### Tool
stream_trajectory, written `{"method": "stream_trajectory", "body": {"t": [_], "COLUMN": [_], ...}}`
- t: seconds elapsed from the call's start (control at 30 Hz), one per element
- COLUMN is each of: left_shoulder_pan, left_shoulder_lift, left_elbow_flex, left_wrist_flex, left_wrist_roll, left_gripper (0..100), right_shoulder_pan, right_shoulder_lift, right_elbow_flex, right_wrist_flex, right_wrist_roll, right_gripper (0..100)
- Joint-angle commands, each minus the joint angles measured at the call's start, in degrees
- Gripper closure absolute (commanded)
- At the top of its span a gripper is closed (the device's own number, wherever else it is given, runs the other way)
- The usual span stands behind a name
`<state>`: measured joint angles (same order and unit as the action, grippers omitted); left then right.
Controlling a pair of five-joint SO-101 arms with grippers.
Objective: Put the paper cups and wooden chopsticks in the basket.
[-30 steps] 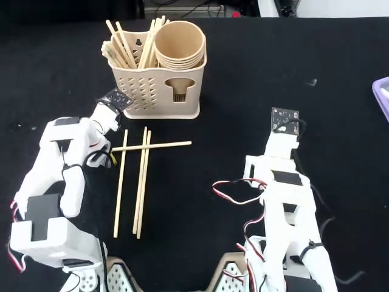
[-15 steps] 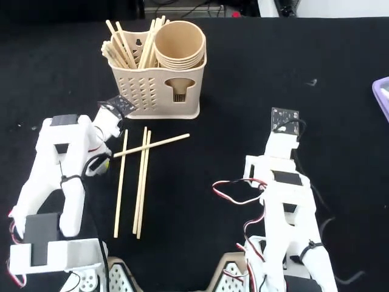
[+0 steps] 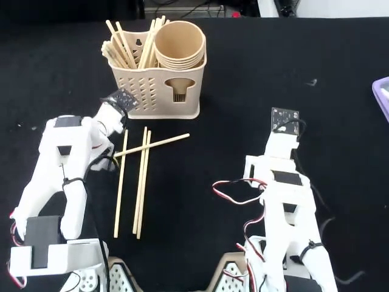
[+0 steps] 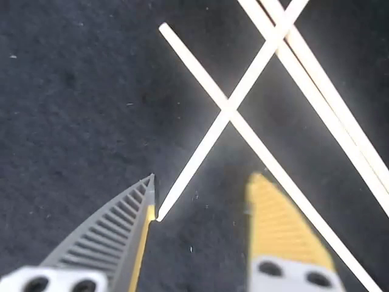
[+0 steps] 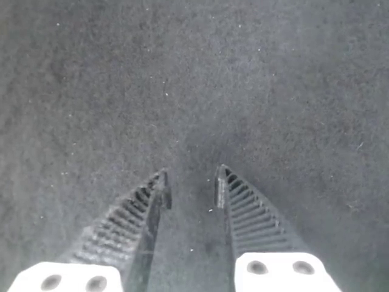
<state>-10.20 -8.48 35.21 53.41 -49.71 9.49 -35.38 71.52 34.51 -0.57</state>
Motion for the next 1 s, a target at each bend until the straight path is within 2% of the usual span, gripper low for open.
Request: {"method": "stream_trajectory", "body": {"t": [0.0,0.27,0.5,0.7,0.97], "left_shoulder_pan": [0.31,-0.13,0.57,0.48,-0.04], "left_shoulder_lift": [2.02,7.38,2.55,-5.1,-18.81], "left_elbow_flex": [-0.31,-1.54,-0.92,2.51,18.33], "left_wrist_flex": [-4.57,-2.02,3.34,11.52,12.22], "left_wrist_roll": [-0.44,-0.44,-0.88,-7.21,-18.37], "left_gripper": [76,77,95,97,97], "right_shoulder_pan": [-0.53,-0.53,-0.53,-0.53,-0.53], "right_shoulder_lift": [-1.54,-1.54,-1.54,-1.54,-1.54], "right_elbow_flex": [-0.48,-0.48,-0.48,-0.48,-0.48], "right_wrist_flex": [-1.14,-1.14,-1.14,-1.14,-1.14], "right_wrist_roll": [0.09,0.09,0.09,0.09,0.09], "right_gripper": [87.1,87.1,87.1,87.1,87.1]}}
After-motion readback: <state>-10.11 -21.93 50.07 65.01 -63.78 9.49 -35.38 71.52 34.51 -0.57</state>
